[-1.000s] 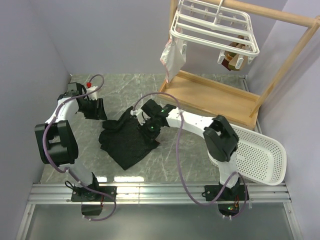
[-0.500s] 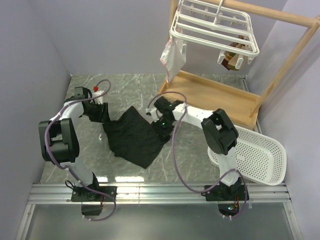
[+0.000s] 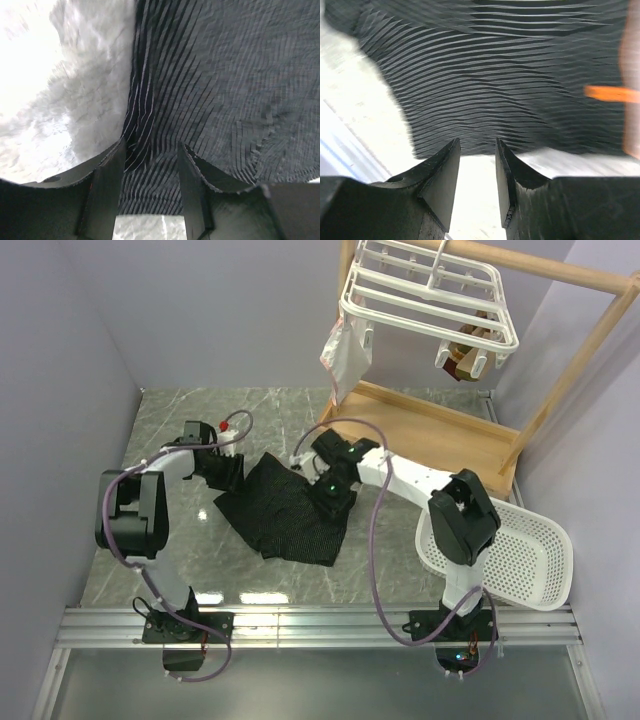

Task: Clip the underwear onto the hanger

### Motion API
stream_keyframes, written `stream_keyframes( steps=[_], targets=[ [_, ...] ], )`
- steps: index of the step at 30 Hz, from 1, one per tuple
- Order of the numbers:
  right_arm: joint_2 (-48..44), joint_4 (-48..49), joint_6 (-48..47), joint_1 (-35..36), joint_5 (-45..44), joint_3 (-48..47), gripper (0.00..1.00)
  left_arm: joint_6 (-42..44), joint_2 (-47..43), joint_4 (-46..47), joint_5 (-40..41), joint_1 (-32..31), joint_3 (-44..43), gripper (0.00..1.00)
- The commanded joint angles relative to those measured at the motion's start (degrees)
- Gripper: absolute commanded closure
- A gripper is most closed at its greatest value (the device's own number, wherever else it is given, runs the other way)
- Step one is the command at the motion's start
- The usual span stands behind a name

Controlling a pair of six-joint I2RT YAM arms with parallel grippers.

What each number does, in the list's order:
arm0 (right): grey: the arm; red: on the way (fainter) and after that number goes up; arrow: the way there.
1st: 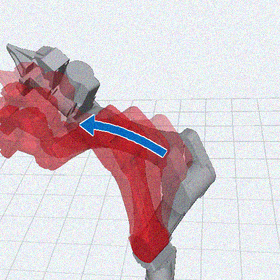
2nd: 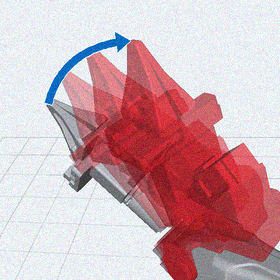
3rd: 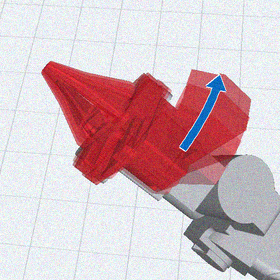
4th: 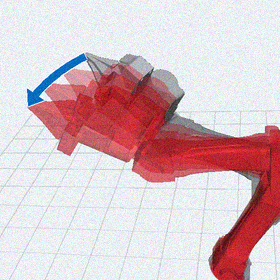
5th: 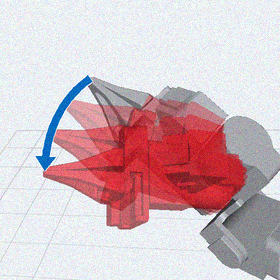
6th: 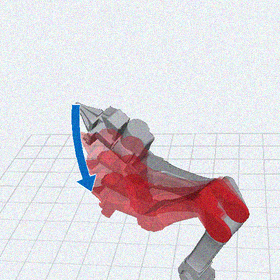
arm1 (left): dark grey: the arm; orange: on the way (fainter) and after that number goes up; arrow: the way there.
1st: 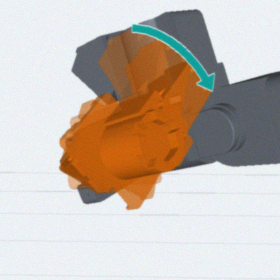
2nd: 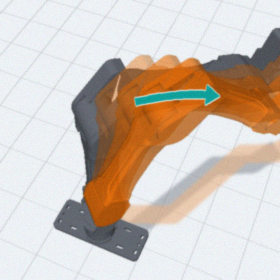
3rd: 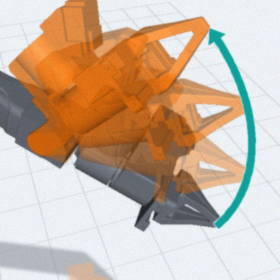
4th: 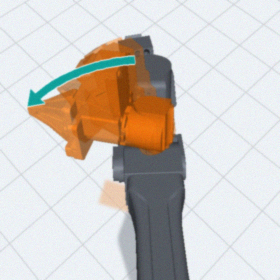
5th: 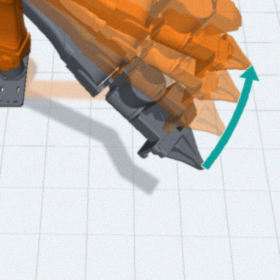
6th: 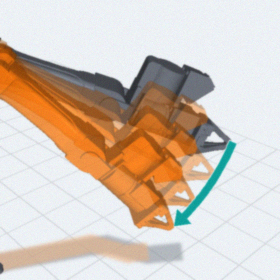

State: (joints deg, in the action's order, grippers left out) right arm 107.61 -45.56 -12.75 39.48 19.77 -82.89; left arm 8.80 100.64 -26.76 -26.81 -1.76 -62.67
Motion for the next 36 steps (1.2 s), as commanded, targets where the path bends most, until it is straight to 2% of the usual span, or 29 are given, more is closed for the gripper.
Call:
stream_keyframes(
  steps=[1, 8, 14, 16, 19, 21, 24, 26, 27, 28, 29, 30, 32, 34, 36],
  targets=[
    [1.2, 1.3, 1.0, 2.7, 2.6, 3.7, 0.58, -1.9, 3.6, 0.1, 2.1, 0.0, -1.5, 0.49],
    [3.7, 0.5, -0.4, 3.2, 1.7, 6.9, 0.58, -0.9, 3.3, -5.2, 2.9, 0.0, 0.4, 0.5],
    [0.2, -1.0, -3.7, 3.0, -1.8, 13.2, 0.58, 0.3, 3.4, -9.2, 0.2, -1.1, 1.2, 0.52],
    [-2.2, -1.7, -4.2, 2.8, -3.3, 13.5, 0.57, -0.5, 2.7, -11.8, -3.7, -2.3, -0.2, 0.52],
    [-4.9, -3.4, -5.3, 2.1, -6.1, 11.4, 0.56, -1.6, 1.9, -14.0, -4.6, -4.6, -0.7, 0.53],
    [-7.3, -4.8, -5.8, 1.5, -6.8, 10.0, 0.54, -2.0, 1.4, -15.2, -4.7, -5.1, -0.9, 0.52],
    [-13.5, -5.8, -6.1, -0.7, -6.1, 9.2, 0.45, -2.3, -2.3, -15.2, -4.3, -4.0, -2.3, 0.49],
    [-17.4, -5.2, -5.9, -3.1, -5.7, 9.0, 0.37, -2.0, -6.6, -11.5, -8.0, -1.2, -3.1, 0.4],
    [-22.0, -4.7, -5.9, -4.2, -5.5, 9.1, 0.36, -2.8, -12.3, -9.3, -9.5, 0.1, -2.9, 0.36],
    [-24.8, -2.6, -5.6, -6.5, -5.2, 9.7, 0.29, -3.6, -15.6, -3.3, -11.4, 3.0, -1.8, 0.13],
    [-27.7, -1.3, -5.0, -7.9, -5.3, 10.4, 0.25, -4.2, -18.9, -0.3, -13.6, 4.0, -1.0, 0.02],
    [-33.0, 0.0, -4.8, -8.9, -5.6, 10.9, 0.23, -5.3, -24.9, 2.8, -14.4, 4.3, 0.0, 0.01],
    [-38.2, 3.2, -4.5, -11.3, -7.2, 12.3, 0.19, -6.7, -31.3, 11.1, -15.3, 3.6, 0.3, 0.01],
    [-43.5, 4.7, -4.4, -13.0, -7.5, 12.0, 0.18, -11.1, -33.4, 14.5, -15.6, 2.2, -1.1, 0.01],
    [-48.0, 7.6, -2.6, -15.0, -6.9, 11.4, 0.16, -12.7, -34.2, 17.9, -14.3, -3.5, -3.8, 0.01]
  ],
)
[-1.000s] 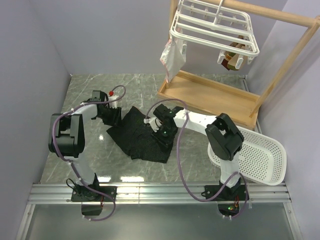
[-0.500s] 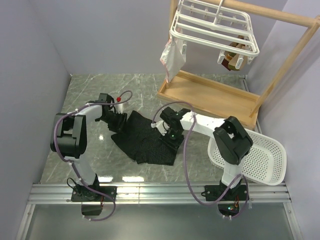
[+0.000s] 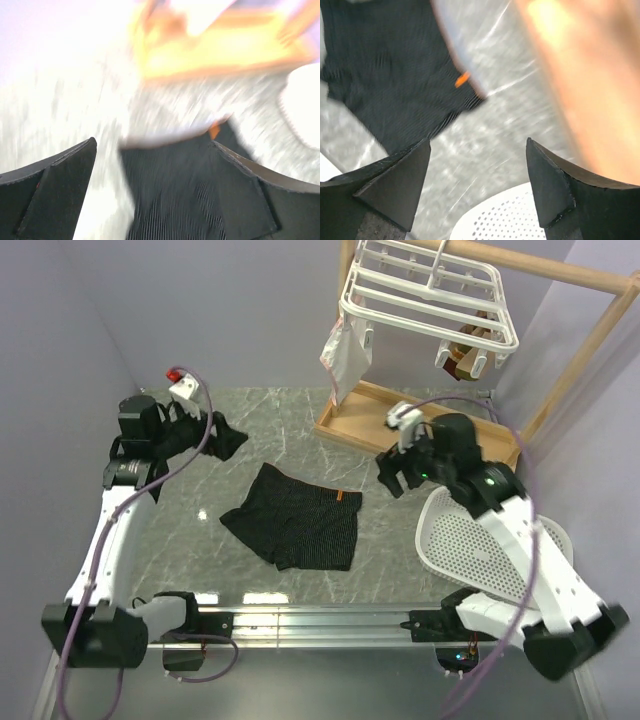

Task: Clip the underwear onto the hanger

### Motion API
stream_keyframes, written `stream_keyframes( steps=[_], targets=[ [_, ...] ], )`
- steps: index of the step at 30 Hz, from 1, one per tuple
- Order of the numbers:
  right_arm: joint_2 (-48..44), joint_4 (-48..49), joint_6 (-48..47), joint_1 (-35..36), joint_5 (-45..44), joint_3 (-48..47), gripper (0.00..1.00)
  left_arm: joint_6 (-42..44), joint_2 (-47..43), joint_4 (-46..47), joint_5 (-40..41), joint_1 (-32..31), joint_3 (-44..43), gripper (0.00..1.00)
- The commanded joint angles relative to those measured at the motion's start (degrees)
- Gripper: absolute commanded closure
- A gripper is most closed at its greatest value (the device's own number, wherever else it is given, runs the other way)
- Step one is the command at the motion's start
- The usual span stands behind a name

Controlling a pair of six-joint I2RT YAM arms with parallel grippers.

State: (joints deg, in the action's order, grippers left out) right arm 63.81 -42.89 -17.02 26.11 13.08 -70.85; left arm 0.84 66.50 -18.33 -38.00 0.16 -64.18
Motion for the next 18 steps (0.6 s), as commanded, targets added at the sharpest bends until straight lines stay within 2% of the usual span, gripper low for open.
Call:
stream_keyframes(
  steps=[1, 3, 5, 7, 13, 18],
  targets=[
    [-5.6, 6.2, 2.3, -1.9, 0.1, -0.8, 0.15, -4.9, -0.1, 10.6, -2.3, -7.4, -3.0, 0.01],
    [-9.2, 10.6, 5.4, -2.0, 0.8, -1.0, 0.14, -5.1, -0.1, 15.7, -1.2, -12.6, -4.3, 0.01],
    [-11.3, 13.6, 9.9, -2.0, -0.9, -1.1, 0.08, -3.9, 0.2, 20.0, 1.9, -16.7, -4.3, 0.01],
    [-12.2, 18.1, 13.8, -2.6, -1.7, -0.3, 0.05, -3.6, 0.8, 27.6, 4.9, -21.4, -3.8, 0.01],
    [-16.2, 34.6, 24.6, -3.2, -11.1, 5.8, 0.06, 1.3, 8.4, 41.2, 11.4, -29.0, -8.2, 0.01],
    [-18.7, 52.3, 28.1, -3.2, -11.4, 11.9, 0.11, 5.5, 13.6, 52.2, 14.4, -34.1, -8.2, 0.02]
  ],
)
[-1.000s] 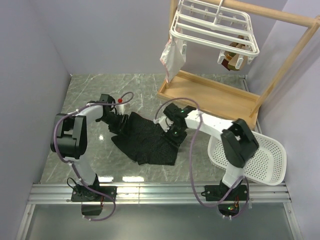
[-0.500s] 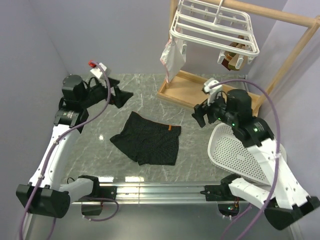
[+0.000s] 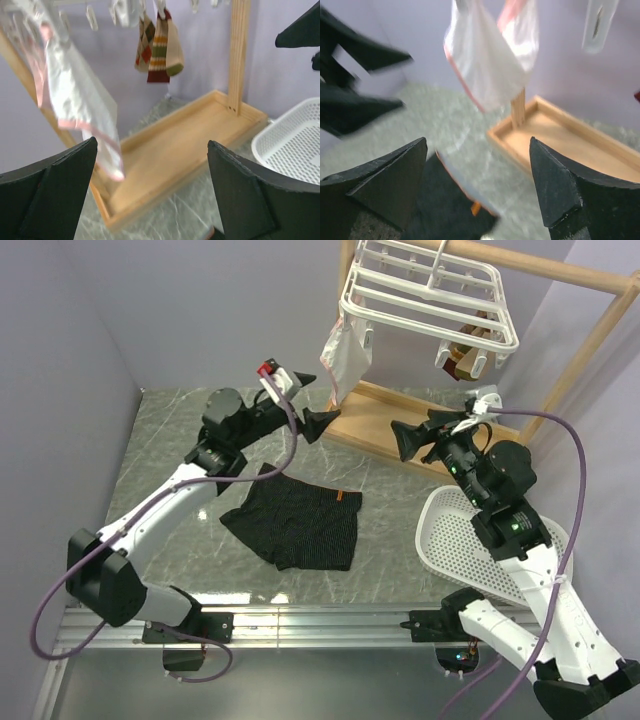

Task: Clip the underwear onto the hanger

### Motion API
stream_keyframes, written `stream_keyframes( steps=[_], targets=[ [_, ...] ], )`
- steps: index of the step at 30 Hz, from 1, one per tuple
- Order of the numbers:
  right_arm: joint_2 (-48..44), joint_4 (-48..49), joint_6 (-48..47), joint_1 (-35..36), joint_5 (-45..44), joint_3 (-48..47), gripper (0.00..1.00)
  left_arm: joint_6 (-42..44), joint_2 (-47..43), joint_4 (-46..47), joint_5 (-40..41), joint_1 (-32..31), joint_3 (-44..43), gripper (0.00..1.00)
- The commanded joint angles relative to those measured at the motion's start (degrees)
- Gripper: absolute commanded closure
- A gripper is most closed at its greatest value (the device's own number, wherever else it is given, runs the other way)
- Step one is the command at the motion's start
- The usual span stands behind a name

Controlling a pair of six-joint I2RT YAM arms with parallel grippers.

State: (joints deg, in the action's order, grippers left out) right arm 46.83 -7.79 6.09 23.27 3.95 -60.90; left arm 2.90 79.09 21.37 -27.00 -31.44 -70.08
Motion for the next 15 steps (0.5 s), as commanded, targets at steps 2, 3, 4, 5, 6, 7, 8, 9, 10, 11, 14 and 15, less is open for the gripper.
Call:
stream_keyframes(
  steps=[2, 3, 4, 5, 6, 7, 8, 9, 10, 11, 14, 15],
  targets=[
    [-1.7, 22.4, 5.3, -0.2, 0.2, 3.9, 0.15, 3.4, 3.5, 17.0, 5.4, -3.7, -2.7, 0.06],
    [-1.4, 27.3, 5.3, -0.2, 0.7, 6.0, 0.17, 3.0, 4.4, 18.3, 5.8, -4.4, -3.5, 0.08],
    [-1.2, 29.1, 4.9, -0.2, 1.1, 6.8, 0.19, 2.9, 5.3, 19.8, 5.9, -4.5, -3.9, 0.1],
    [-0.6, 30.9, 4.3, -0.2, 1.7, 7.5, 0.2, 2.7, 6.8, 22.9, 5.9, -4.8, -4.2, 0.11],
    [-0.2, 34.4, 3.4, -0.2, 1.7, 9.1, 0.21, 2.5, 7.6, 25.3, 5.9, -4.9, -4.5, 0.13],
    [0.2, 36.0, 2.4, -0.2, 1.5, 9.8, 0.23, 2.2, 8.4, 27.0, 6.1, -4.9, -4.7, 0.18],
    [1.2, 37.3, 1.5, -0.2, 1.2, 10.2, 0.24, 1.2, 10.0, 28.4, 6.3, -4.9, -5.1, 0.21],
    [1.8, 40.1, 0.7, -0.2, 1.8, 10.6, 0.25, 0.5, 11.0, 29.8, 6.7, -5.1, -6.8, 0.23],
    [2.4, 41.5, -1.1, -0.1, 2.1, 10.8, 0.25, -0.1, 12.0, 30.1, 7.6, -5.2, -7.7, 0.26],
    [3.5, 43.0, -1.9, -0.1, 2.1, 10.9, 0.26, -0.9, 13.5, 30.7, 7.9, -5.3, -8.6, 0.27],
    [5.7, 49.6, -5.6, 0.8, 1.5, 12.0, 0.29, -0.3, 16.2, 34.0, 8.6, -6.2, -10.9, 0.32],
    [6.1, 54.0, -7.3, 1.3, 1.1, 12.6, 0.3, -0.3, 17.0, 35.0, 8.8, -6.3, -11.5, 0.33]
  ],
)
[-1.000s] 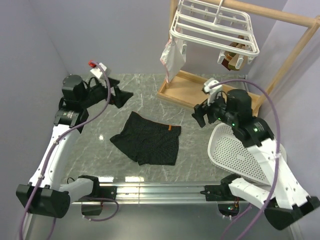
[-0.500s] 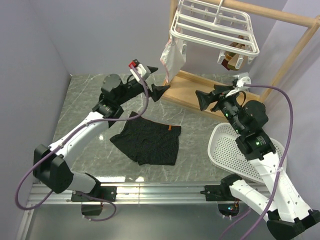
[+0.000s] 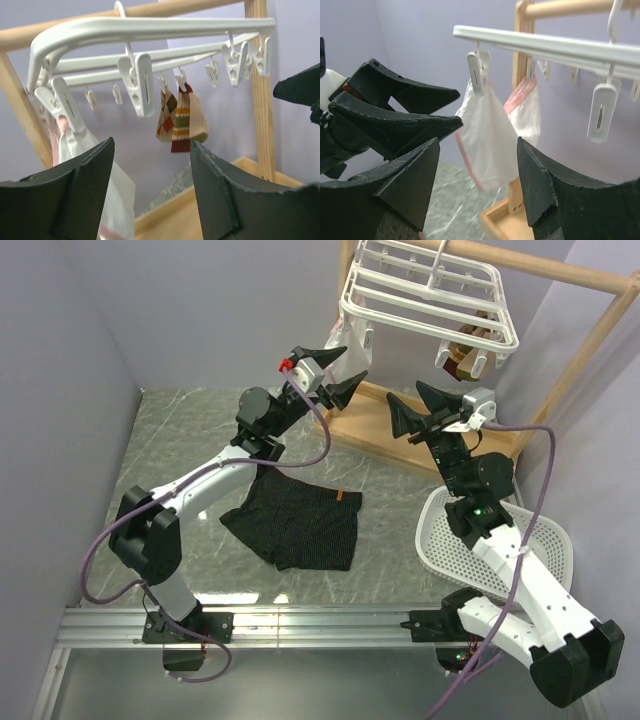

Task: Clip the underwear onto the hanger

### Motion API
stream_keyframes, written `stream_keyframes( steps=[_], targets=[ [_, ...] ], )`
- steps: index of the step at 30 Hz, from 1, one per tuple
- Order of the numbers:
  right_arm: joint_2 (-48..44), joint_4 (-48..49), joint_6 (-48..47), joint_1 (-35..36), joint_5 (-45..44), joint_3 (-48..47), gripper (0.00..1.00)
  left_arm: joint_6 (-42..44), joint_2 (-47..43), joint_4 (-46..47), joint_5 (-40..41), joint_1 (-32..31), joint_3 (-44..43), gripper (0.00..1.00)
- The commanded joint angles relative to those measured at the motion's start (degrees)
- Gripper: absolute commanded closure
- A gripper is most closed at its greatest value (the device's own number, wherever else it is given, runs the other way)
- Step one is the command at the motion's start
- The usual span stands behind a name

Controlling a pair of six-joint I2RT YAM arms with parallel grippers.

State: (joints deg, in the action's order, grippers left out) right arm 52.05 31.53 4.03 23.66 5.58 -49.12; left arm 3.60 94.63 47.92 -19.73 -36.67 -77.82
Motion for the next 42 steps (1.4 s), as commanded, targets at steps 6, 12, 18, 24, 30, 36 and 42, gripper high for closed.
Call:
stream_keyframes(
  steps=[6, 12, 18, 24, 30, 36, 42],
  targets=[
    [6.2, 21.7, -7.8, 1.5, -0.8, -0.4, 0.3, -2.3, 6.8, 10.0, 2.8, -1.3, -8.7, 0.42],
    [10.0, 24.1, -8.2, 1.4, -1.0, -2.5, 0.29, -3.2, 9.9, 11.1, 4.5, -1.4, -12.2, 0.44],
    [12.6, 25.4, -6.8, 1.5, -2.9, -4.4, 0.27, -3.2, 10.8, 11.9, 5.8, -1.4, -12.6, 0.45],
    [14.6, 26.0, -4.8, 1.4, -3.6, -6.3, 0.27, -4.9, 11.2, 12.2, 4.8, -1.3, -13.0, 0.49],
    [15.8, 25.5, -4.1, 1.5, -2.5, -7.8, 0.27, -5.4, 11.5, 12.2, 3.9, -0.9, -13.0, 0.55],
    [17.0, 24.7, -4.1, 1.5, -2.7, -9.1, 0.27, -5.9, 11.9, 12.3, 3.0, -0.7, -13.6, 0.65],
    [18.0, 24.3, -2.4, 1.4, -2.4, -10.1, 0.27, -7.7, 12.3, 11.8, 1.8, 0.3, -14.4, 0.74]
  ],
)
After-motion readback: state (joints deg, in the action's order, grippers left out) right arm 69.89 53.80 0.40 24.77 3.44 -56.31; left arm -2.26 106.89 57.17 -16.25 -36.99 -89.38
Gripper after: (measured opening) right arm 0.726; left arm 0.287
